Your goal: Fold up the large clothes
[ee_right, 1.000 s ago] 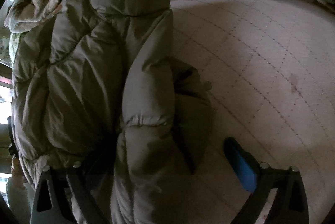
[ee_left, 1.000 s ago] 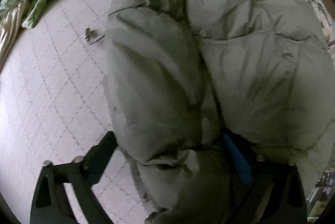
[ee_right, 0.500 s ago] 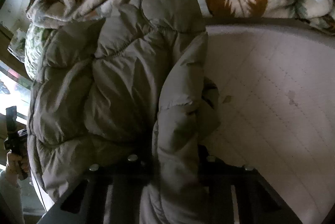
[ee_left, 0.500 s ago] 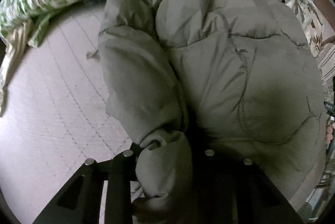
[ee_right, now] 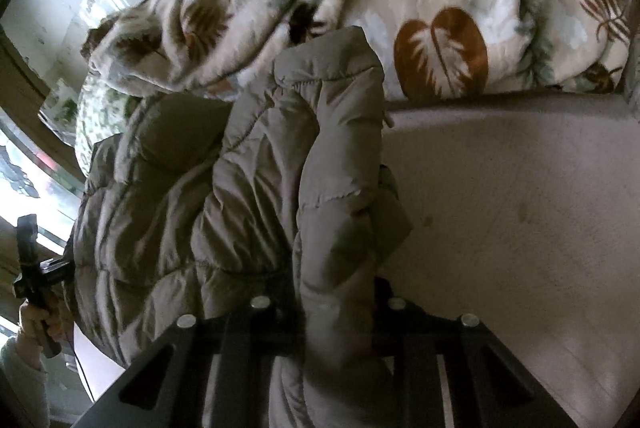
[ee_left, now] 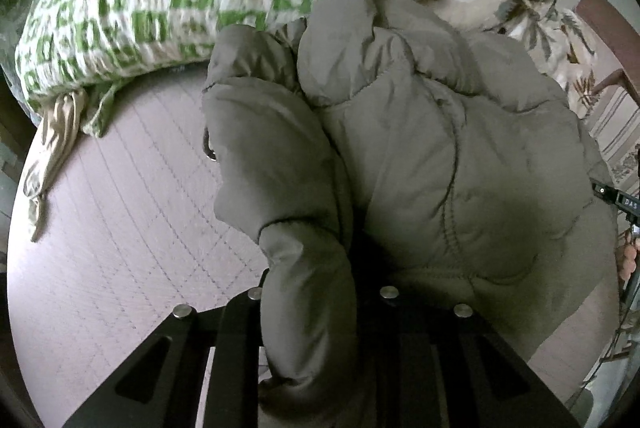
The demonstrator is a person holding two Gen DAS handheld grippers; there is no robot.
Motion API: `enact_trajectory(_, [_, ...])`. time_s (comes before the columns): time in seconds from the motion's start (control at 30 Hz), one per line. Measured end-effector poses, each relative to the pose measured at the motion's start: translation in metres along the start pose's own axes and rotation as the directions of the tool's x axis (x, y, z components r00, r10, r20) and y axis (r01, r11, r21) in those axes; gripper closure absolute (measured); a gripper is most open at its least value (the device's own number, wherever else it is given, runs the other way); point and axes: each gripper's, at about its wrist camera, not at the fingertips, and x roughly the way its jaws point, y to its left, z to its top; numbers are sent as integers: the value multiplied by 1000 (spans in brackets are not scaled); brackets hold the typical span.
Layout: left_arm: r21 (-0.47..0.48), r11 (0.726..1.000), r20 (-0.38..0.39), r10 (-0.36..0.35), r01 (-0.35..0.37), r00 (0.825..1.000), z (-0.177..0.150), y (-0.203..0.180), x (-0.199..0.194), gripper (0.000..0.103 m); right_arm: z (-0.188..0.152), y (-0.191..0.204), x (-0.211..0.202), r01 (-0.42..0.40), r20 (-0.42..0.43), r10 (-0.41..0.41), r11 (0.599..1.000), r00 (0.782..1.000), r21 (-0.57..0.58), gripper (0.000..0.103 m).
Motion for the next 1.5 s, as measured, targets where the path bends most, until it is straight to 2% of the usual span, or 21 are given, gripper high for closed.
enact_trajectory(0.1, [-1, 1000, 19, -13, 13, 1000, 3, -5, -18, 81, -2, 10, -14, -8, 16, 8, 1000, 1000, -9, 79])
enact_trajectory(0.2, [9, 1000, 31, -20, 20, 999, 0, -6, -37, 82, 20, 19, -12, -14, 27, 14, 1000, 1000, -11, 79])
enact_trajectory(0.33, [21, 999, 49, -28, 27, 998, -4, -11, -56, 82, 20, 27, -34, -23, 51, 24, 1000, 998, -18, 79])
enact_trajectory(0.53, [42, 999, 72, -38, 35, 997, -19, -11, -87, 82, 4, 39, -78, -41, 78, 44, 998, 996, -37, 79])
enact_trajectory(0.8, [59, 997, 86, -51, 46, 995, -60, -20, -122, 82, -32, 50, -118, -44, 87, 49, 997, 995, -64, 79])
enact_trajectory(1.17, [69, 997, 75, -41, 36, 996, -115, -26, -120, 81, -81, 46, -136, -50, 73, 54, 997, 996, -58, 79])
enact_trajectory(1.5, [69, 997, 72, -21, 16, 997, -138, -30, -112, 81, -108, 37, -131, -53, 57, 55, 998, 997, -39, 79])
